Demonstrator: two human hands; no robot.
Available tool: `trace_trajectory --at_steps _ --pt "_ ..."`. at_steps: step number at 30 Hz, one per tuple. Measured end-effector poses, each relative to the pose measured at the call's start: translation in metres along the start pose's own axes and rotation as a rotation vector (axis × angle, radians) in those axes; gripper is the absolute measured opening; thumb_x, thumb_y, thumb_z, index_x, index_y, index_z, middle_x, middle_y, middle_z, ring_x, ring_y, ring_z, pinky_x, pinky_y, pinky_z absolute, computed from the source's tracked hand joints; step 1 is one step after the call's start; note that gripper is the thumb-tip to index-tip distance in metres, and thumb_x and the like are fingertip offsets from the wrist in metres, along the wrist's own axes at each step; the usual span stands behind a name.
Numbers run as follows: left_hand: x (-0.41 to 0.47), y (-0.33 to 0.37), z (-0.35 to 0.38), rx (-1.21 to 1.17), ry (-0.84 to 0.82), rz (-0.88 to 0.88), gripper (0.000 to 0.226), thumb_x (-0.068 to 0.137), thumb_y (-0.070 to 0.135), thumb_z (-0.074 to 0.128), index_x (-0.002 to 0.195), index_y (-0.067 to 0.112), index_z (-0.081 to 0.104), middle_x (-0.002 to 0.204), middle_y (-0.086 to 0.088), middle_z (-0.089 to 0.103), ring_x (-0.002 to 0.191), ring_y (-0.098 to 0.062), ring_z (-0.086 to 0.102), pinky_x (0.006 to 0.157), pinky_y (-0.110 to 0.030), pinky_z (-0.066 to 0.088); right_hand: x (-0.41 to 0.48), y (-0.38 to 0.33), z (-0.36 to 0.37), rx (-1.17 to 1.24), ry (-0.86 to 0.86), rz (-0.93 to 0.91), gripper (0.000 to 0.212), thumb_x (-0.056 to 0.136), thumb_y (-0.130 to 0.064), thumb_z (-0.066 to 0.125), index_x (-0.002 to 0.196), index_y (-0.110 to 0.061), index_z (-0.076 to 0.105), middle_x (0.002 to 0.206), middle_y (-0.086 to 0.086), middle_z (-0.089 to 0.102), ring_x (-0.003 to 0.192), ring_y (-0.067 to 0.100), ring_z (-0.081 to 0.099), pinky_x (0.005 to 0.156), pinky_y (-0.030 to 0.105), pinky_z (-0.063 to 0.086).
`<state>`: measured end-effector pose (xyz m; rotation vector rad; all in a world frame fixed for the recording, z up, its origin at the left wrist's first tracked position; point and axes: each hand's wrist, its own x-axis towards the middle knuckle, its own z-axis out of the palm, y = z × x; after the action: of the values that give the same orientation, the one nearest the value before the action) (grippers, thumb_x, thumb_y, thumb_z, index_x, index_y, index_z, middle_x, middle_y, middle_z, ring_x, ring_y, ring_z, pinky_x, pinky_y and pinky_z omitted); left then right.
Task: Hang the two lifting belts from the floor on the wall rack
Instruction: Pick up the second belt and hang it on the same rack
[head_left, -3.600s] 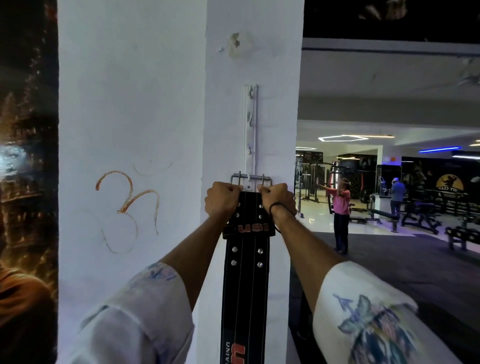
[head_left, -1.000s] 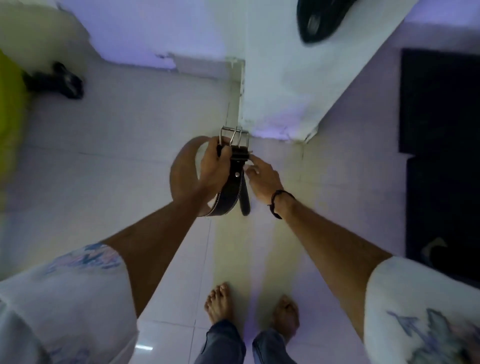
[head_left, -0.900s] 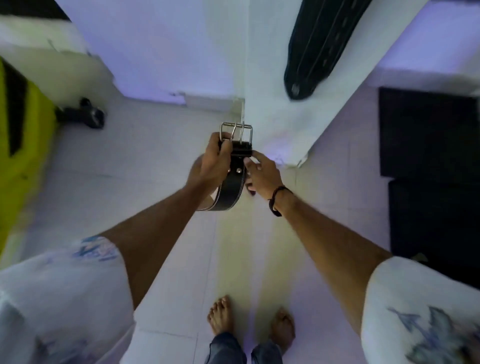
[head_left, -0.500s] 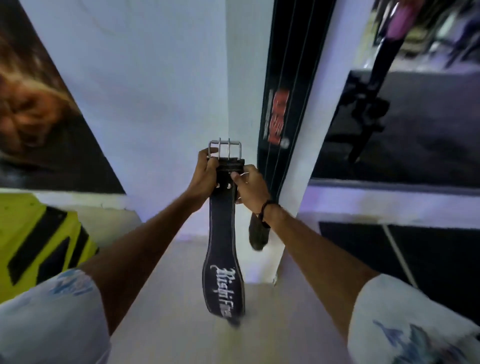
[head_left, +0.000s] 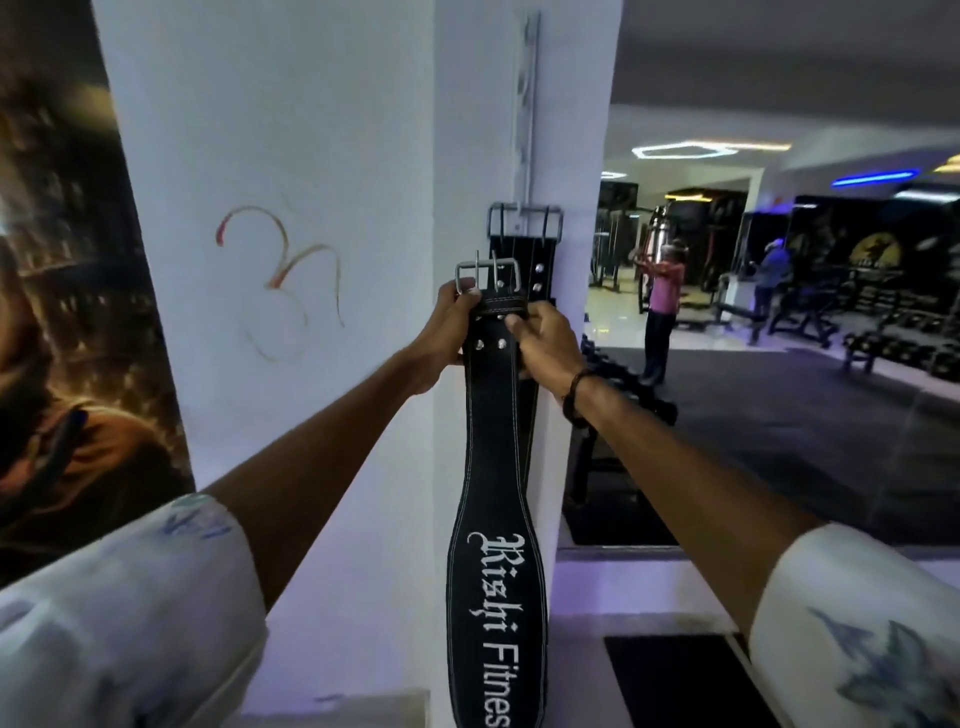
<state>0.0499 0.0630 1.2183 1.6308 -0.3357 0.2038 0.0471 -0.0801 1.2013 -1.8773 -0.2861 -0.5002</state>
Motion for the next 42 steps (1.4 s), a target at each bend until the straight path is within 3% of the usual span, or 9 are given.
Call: trace_trajectory --at_steps 6,11,15,23,26,29,35,38,42 --pt "0.015 0.045 0.023 -0.093 0.119 0.099 0.023 0.105 0.024 0.033 0.127 0.02 0.041 0.1 -0.001 0.054 0.077 -0.011 0.052 0.063 -0.027 0.043 0.015 -0.036 -0.029 0.021 0.026 -0.054 0.025 0.098 -0.03 0.054 0.116 -0.013 0.056 0.105 0.006 0.066 0.087 0.024 0.067 0.049 0.026 0.052" --pt "0.026 0.069 0.035 -0.155 0.185 0.132 0.021 0.105 0.02 0.034 0.124 0.024 0.043 0.098 0.002 0.054 0.076 -0.012 0.052 0.067 -0.03 0.043 -0.005 -0.013 -0.027 -0.032 0.019 -0.107 0.021 0.098 -0.039 0.053 0.098 -0.019 0.059 0.082 -0.004 0.061 0.082 0.023 0.064 0.074 0.043 0.06" --pt "0.031 0.071 0.025 -0.117 0.205 0.143 0.028 0.106 0.02 0.033 0.133 0.02 0.041 0.101 0.0 0.052 0.073 -0.011 0.049 0.056 -0.026 0.039 -0.064 0.046 -0.009 -0.121 -0.162 -0.006 0.032 0.098 -0.031 0.057 0.12 -0.008 0.059 0.084 -0.004 0.059 0.065 0.012 0.06 0.055 0.018 0.055" --pt "0.038 0.056 0.02 -0.029 0.139 0.206 0.028 0.107 0.022 0.033 0.134 0.018 0.039 0.11 -0.005 0.055 0.078 -0.011 0.053 0.06 -0.025 0.039 0.013 -0.041 -0.034 0.096 -0.053 -0.034 0.028 0.096 -0.037 0.06 0.077 -0.017 0.059 0.068 -0.001 0.053 0.067 0.016 0.059 0.075 0.04 0.062" --pt "0.042 0.059 0.016 -0.048 0.15 0.218 0.031 0.107 0.02 0.033 0.138 0.018 0.039 0.113 -0.005 0.056 0.079 -0.009 0.055 0.056 -0.02 0.043 0.039 -0.06 -0.038 0.052 -0.054 -0.048 0.025 0.095 -0.035 0.063 0.084 -0.013 0.062 0.075 0.002 0.061 0.066 0.016 0.062 0.063 0.033 0.06" --pt "0.05 0.069 0.013 -0.082 0.183 0.234 0.032 0.107 0.02 0.035 0.138 0.019 0.041 0.116 -0.004 0.056 0.08 -0.009 0.055 0.057 -0.02 0.044 0.025 -0.043 -0.026 0.122 -0.028 -0.085 0.013 0.094 -0.031 0.064 0.1 -0.019 0.061 0.083 -0.002 0.061 0.065 0.014 0.058 0.057 0.027 0.054" --pt "0.063 0.094 0.002 -0.126 0.222 0.244 0.032 0.107 0.02 0.035 0.138 0.021 0.043 0.114 -0.004 0.055 0.07 -0.011 0.053 0.04 -0.012 0.039 -0.038 0.046 0.014 -0.063 -0.179 -0.024 0.034 0.091 -0.031 0.067 0.067 -0.024 0.046 0.065 -0.008 0.045 0.062 0.007 0.044 0.061 0.022 0.038" --pt "0.065 0.097 0.002 -0.127 0.215 0.252 0.033 0.107 0.02 0.035 0.139 0.02 0.043 0.115 -0.006 0.054 0.07 -0.012 0.052 0.039 -0.013 0.04 -0.027 0.037 0.004 -0.105 -0.249 0.01 0.024 0.09 -0.029 0.069 0.09 -0.005 0.065 0.078 0.008 0.059 0.067 0.015 0.055 0.066 0.035 0.054" --pt "0.069 0.105 -0.002 -0.116 0.247 0.282 0.033 0.107 0.02 0.036 0.14 0.02 0.043 0.111 -0.002 0.054 0.071 -0.009 0.052 0.042 -0.013 0.041 -0.013 0.013 -0.008 -0.137 -0.329 0.037 0.061 0.09 -0.033 0.069 0.137 -0.001 0.049 0.119 0.009 0.061 0.091 0.021 0.068 0.076 0.035 0.062"
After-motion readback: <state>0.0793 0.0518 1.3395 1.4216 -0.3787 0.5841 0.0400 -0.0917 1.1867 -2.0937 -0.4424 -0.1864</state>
